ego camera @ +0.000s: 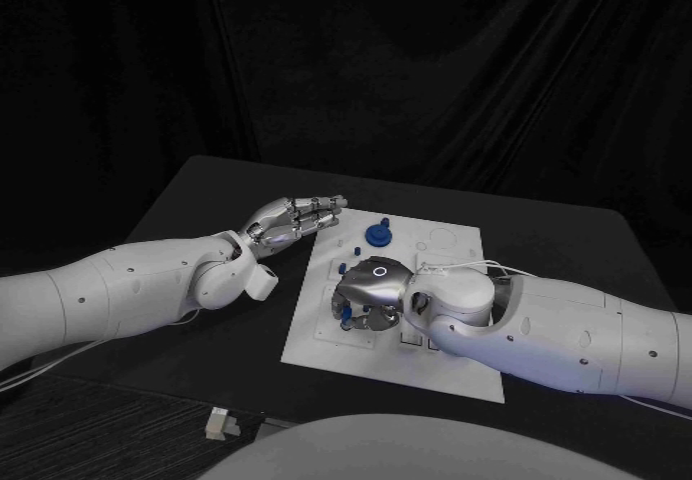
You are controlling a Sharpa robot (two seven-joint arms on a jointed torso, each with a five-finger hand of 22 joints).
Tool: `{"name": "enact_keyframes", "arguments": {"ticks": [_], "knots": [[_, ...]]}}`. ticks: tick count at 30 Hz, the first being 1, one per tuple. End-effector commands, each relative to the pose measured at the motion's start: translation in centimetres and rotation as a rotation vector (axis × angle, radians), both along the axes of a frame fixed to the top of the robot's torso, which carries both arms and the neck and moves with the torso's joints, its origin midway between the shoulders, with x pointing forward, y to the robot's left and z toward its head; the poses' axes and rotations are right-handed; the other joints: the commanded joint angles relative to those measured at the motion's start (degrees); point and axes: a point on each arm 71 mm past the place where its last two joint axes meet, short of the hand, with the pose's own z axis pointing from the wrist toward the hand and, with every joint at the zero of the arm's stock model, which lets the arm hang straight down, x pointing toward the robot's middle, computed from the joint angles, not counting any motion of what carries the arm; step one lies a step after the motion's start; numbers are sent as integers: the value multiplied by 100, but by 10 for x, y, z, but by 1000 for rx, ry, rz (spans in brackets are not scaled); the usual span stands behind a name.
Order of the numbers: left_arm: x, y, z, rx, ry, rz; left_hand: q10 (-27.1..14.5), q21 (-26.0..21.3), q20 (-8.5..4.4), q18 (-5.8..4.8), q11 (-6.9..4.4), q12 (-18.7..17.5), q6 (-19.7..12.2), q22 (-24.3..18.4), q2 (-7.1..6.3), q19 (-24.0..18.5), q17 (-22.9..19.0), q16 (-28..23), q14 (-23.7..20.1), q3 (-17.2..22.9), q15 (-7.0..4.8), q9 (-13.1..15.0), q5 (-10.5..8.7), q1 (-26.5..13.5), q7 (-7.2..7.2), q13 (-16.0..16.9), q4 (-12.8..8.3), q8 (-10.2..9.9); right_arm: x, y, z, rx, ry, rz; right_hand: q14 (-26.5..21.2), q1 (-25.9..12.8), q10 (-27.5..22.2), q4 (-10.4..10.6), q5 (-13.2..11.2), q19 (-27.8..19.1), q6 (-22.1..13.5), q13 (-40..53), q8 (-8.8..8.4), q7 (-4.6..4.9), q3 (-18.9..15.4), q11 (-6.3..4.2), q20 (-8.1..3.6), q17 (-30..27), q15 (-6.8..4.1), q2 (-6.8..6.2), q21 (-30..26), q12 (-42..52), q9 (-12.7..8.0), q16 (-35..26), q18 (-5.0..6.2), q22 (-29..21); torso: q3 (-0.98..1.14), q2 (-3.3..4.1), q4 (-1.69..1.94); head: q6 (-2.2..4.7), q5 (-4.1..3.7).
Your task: Assemble the parts on the task board
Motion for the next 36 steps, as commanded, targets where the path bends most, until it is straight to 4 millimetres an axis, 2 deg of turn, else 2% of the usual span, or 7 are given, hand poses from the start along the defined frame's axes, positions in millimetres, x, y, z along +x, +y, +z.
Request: {"name": "enact_keyframes", "arguments": {"ticks": [1, 22, 30, 36], "knots": [[-1, -1, 8, -87, -81, -1, -15, 8, -5, -92, -28, -2, -8, -5, -15, 50, 8, 30, 7, 35, 35, 5, 34, 17, 6, -3, 3, 29, -2, 0, -4, -13, 3, 9, -38, 61, 50, -29, 22, -47, -4, 6, -42, 58, 26, 8, -14, -3, 17, 2, -36, 31, 1, -15, -29, 659, 0, -5, -1, 0, 6], [0, -2, 7, -81, -70, -6, -21, 5, -6, -94, -26, -9, -26, -14, -7, 45, 7, 31, 4, 53, 38, 2, 34, 11, 12, -4, 6, 26, -9, -2, -9, -19, 23, 5, -51, 64, 60, -40, 26, -60, -12, 9, -51, 63, 33, 10, -11, -37, 20, -2, -70, 27, 2, -40, -23, 651, 0, -4, -1, 0, 3], [0, -3, 7, -80, -65, -11, -33, 2, -6, -96, -31, -15, 46, -22, -5, 43, 9, 41, 7, 94, 58, 10, 31, -3, 62, -5, 8, 36, -9, -4, -12, -18, 24, -14, -66, 66, 56, -63, 42, -83, -34, 9, -75, 73, 47, 20, -6, -58, 26, -14, -119, 3, 3, -58, -15, 640, 0, -4, -1, 0, 8], [0, -2, 6, -79, -64, -10, -35, 2, -6, -96, -31, -15, 39, -20, -7, 45, 9, 42, 7, 101, 62, 10, 31, -4, 68, -5, 7, 37, -8, -5, -13, -21, 23, -29, -81, 72, 48, -88, 77, -101, -50, 10, -96, 82, 69, 28, 0, -79, 33, -17, -149, -21, 5, -76, -9, 633, -6, -15, 8, 0, 5]]}}
